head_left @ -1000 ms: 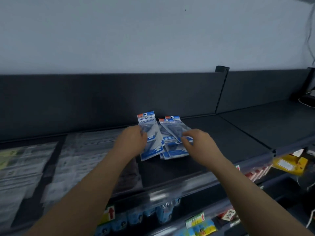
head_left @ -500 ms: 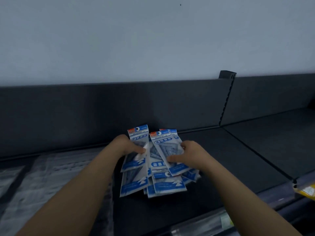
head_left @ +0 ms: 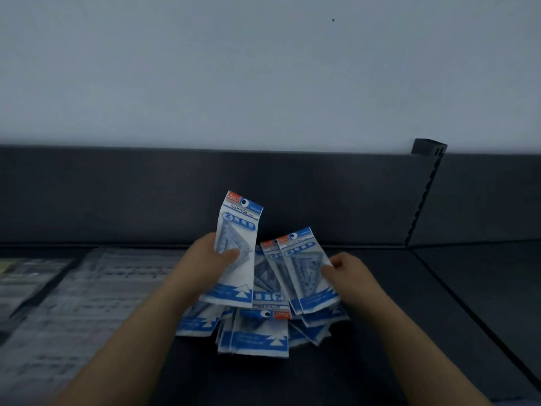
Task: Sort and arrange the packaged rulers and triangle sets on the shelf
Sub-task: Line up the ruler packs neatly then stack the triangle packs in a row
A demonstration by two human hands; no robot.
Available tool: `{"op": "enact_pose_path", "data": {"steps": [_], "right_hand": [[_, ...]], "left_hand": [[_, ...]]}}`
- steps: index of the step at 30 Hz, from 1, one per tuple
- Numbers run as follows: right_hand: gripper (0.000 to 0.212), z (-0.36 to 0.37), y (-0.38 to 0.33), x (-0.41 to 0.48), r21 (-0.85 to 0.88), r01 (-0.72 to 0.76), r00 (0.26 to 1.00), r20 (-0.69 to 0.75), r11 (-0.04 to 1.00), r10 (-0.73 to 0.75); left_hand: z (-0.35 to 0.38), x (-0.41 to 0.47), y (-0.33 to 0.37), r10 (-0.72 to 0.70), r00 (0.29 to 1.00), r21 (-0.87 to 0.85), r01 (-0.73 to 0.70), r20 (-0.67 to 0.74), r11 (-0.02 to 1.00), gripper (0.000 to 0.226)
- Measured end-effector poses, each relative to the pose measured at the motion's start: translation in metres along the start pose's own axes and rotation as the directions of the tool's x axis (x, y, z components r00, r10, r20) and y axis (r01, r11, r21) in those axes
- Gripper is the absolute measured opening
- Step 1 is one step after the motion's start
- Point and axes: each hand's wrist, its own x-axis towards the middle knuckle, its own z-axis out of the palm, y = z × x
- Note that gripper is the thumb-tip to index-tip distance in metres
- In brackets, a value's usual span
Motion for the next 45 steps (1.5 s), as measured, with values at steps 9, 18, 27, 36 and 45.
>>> {"op": "enact_pose_path", "data": {"steps": [9,18,27,36,45], "right_hand": [[0.014,-0.018,0.006,-0.015,0.493,-0.055,0.996,0.083,0.868,0.016],[0.019,0.008,0.016,-0.013,0.022,0.28,0.959,0.05,0.96,-0.281],[0.051,0.02,0.006,0.013,-0.3,0.071,0.989,0.143,0.951,-0.029],[0.014,0.01,-0.01,-0.009,0.485,-0.034,0.975,0.208,0.874,-0.077],[0.022,0.01,0.005,0.001,-0.123,0.17,0.983,-0.043,0.978,-0.176]], "left_hand": [[0.059,-0.049,0.007,-0.171,0.976,-0.393,0.107,-0.133,0.913,0.016],[0.074,-0.07,0.009,-0.058,0.966,-0.251,-0.007,-0.253,0.968,0.025],[0.041,-0.073,-0.001,-0.162,0.952,-0.421,0.04,-0.26,0.906,0.014],[0.048,-0.063,-0.001,-0.074,0.977,-0.353,-0.003,-0.202,0.936,0.014],[0.054,-0.056,-0.002,-0.041,0.987,-0.33,-0.013,-0.156,0.944,0.022]]}}
